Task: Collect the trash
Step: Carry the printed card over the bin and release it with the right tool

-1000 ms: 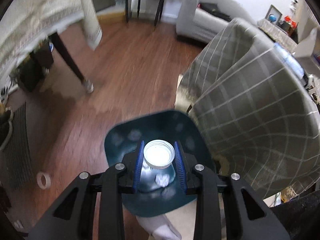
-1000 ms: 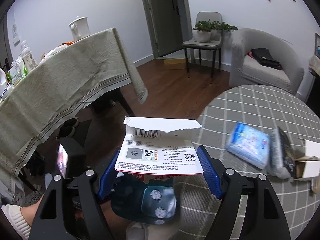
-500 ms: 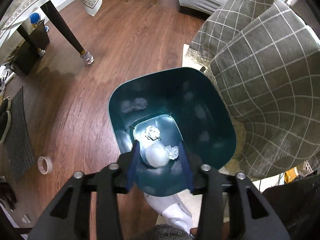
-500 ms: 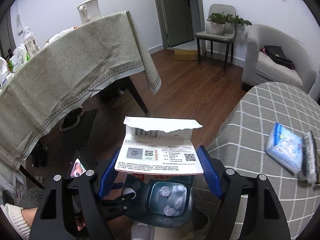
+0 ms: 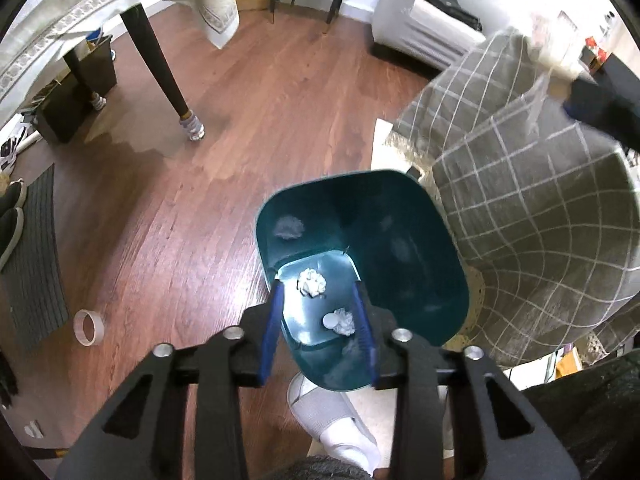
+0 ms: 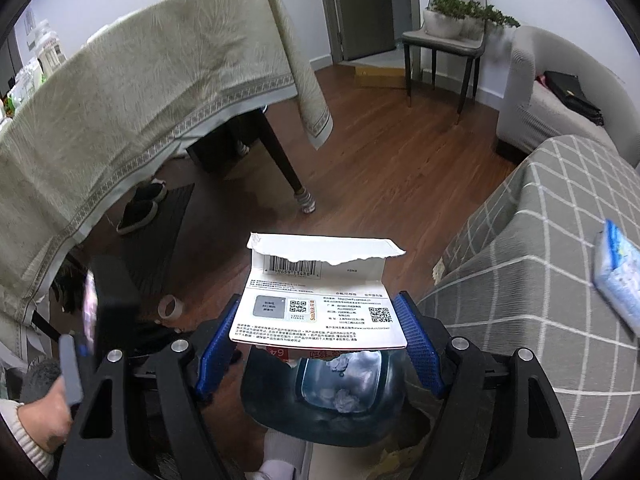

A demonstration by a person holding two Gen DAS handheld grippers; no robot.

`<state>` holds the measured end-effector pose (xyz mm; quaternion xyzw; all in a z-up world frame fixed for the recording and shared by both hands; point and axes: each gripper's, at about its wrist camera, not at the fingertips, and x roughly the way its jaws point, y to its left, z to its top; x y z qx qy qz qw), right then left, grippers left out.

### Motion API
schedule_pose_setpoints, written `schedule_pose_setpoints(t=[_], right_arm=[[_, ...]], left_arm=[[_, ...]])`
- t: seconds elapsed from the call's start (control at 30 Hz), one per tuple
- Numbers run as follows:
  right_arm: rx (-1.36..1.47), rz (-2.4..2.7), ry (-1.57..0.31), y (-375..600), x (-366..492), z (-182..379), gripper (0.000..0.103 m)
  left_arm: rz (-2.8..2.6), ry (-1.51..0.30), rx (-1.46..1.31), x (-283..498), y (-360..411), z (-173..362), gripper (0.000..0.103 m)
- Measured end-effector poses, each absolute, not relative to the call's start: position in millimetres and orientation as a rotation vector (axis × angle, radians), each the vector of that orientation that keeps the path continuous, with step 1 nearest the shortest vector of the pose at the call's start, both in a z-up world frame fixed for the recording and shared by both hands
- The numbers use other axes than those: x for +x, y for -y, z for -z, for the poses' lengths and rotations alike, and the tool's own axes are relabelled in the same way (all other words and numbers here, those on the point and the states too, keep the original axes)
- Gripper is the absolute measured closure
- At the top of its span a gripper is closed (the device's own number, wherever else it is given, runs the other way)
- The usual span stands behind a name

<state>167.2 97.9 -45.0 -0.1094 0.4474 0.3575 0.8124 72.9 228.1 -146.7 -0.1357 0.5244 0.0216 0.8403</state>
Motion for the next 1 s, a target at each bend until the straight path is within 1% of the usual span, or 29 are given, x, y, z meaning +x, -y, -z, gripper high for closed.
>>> schedule_pose_setpoints(t=[0.27,0.4,0.53,0.77,0.9,1.0], right_arm=[[-0.277,-0.755,-1.052,-114.4,165.9,85.2,0.027],[-0.334,-0.753,-1.094,-121.4,162.5,104.8,0.027],[-0.357,-0.747,-1.125,-120.4,161.1,115.7,0.027],[-0.429,-0.721,-1.197,-115.9,159.5,147.2,0.027],[-0.458,-0.711,-1.205,-115.1,158.2,154.0,0.026],[-0.504,-0.692,-1.211,-115.5,156.4,160.1,0.020]], left_arm=[[-0.058,-0.942,-0.307,60.5,-240.5,100.3,0.084],[-0.051,-0.881,-0.315,56.8,-240.3,80.3,0.087],[-0.047,-0.835,-0.329,56.9,-236.3,66.4,0.092],[-0.040,-0.757,-0.334,52.4,-234.0,42.1,0.092],[-0.029,-0.720,-0.356,49.8,-233.8,28.9,0.092],[-0.027,-0.704,-0.353,48.6,-232.1,23.1,0.092]])
